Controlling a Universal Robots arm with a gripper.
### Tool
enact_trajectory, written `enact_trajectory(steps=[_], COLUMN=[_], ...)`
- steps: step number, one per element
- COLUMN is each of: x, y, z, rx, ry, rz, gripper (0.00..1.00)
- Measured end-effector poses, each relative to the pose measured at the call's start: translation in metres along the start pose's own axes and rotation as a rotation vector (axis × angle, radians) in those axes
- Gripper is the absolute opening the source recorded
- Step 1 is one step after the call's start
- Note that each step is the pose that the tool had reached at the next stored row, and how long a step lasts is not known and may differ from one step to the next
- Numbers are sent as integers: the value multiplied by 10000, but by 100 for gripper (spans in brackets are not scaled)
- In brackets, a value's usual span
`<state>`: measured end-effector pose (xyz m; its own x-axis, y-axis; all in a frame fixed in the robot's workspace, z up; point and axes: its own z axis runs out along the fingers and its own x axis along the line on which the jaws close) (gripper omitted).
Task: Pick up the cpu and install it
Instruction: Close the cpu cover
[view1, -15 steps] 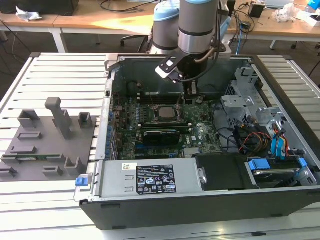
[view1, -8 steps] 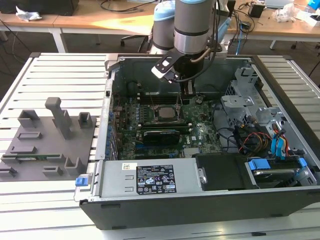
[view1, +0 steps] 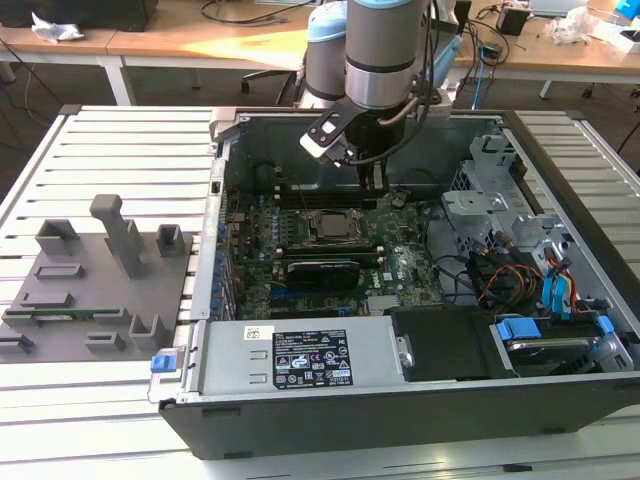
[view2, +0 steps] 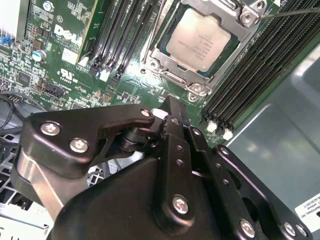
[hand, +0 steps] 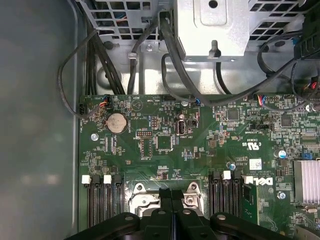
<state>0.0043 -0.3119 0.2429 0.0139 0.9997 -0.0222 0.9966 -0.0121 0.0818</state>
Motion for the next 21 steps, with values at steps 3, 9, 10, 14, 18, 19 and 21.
enact_trajectory(steps=[3,9,10,14,18,19,21], x=[0,0,0,0,-1,-1,-1], y=[-2,-2,-2,-56,-123,-126,-126], z=[8,8,9,11,18,18,19], rx=[291,396,398,398,399,400,399], ry=[-3,-6,-5,-3,-8,-7,-5], rz=[-4,-7,-7,-8,-7,-8,-9], gripper=[11,11,11,11,11,11,11])
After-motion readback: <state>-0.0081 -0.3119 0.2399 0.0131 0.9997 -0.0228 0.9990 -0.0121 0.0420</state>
